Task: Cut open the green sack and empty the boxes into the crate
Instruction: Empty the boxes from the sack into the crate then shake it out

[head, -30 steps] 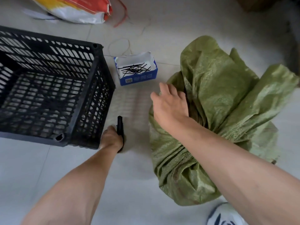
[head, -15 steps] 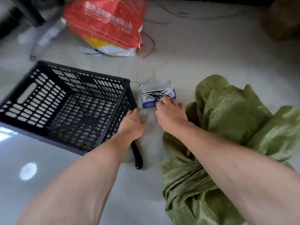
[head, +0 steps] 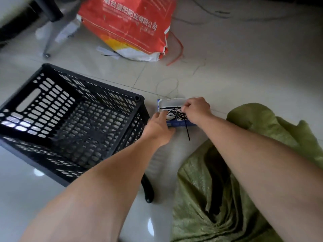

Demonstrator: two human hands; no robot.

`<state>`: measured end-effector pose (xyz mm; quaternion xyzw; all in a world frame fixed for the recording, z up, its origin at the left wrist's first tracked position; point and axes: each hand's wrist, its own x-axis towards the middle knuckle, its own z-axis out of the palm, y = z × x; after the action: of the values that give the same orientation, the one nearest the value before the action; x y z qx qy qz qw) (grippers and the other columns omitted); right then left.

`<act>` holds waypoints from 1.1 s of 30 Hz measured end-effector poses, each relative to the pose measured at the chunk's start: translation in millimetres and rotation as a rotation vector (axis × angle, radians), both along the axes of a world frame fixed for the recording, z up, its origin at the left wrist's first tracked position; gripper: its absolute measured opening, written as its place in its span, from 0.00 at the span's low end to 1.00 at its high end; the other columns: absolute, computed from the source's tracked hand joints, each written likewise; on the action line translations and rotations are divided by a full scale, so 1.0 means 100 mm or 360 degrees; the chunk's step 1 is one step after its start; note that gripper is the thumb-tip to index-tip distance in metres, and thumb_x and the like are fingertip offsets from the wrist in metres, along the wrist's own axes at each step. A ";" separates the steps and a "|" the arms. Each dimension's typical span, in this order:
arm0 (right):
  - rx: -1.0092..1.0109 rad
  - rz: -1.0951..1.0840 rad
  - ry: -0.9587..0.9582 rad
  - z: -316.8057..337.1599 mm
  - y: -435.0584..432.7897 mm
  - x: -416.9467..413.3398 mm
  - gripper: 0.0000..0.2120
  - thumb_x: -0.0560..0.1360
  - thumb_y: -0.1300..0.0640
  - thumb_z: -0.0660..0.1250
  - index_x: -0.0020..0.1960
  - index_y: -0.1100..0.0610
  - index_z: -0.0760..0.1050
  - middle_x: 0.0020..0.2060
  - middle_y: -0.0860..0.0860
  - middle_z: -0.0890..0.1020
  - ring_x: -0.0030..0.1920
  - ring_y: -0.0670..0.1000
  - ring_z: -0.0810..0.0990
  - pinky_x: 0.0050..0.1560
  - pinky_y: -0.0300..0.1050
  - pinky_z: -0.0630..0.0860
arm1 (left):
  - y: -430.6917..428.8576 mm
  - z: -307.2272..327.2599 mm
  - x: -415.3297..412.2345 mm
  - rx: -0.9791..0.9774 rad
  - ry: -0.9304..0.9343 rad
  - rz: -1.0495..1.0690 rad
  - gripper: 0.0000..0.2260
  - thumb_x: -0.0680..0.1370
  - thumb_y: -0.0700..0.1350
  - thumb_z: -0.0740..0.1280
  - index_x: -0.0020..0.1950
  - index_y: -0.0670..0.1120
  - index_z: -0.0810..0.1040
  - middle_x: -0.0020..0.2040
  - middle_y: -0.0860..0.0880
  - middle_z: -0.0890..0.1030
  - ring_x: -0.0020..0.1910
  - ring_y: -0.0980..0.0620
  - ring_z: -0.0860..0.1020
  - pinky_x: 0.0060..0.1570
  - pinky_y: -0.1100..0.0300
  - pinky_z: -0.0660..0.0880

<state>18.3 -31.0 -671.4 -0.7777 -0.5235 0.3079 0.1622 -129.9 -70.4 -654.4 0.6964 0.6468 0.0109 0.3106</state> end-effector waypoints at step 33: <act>-0.0319 -0.0250 -0.0080 -0.44 0.23 -0.11 0.24 0.78 0.43 0.56 0.73 0.46 0.68 0.72 0.57 0.66 0.73 0.63 0.63 0.70 0.59 0.65 | 0.58 -0.33 0.03 0.0084 0.0045 -0.0246 0.29 0.74 0.49 0.67 0.73 0.49 0.62 0.72 0.49 0.66 0.68 0.44 0.69 0.63 0.49 0.72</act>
<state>7.3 -7.7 -715.4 -0.8361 -0.4313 0.3255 0.0942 -126.5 -12.6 -687.7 0.7523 0.5950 -0.0060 0.2828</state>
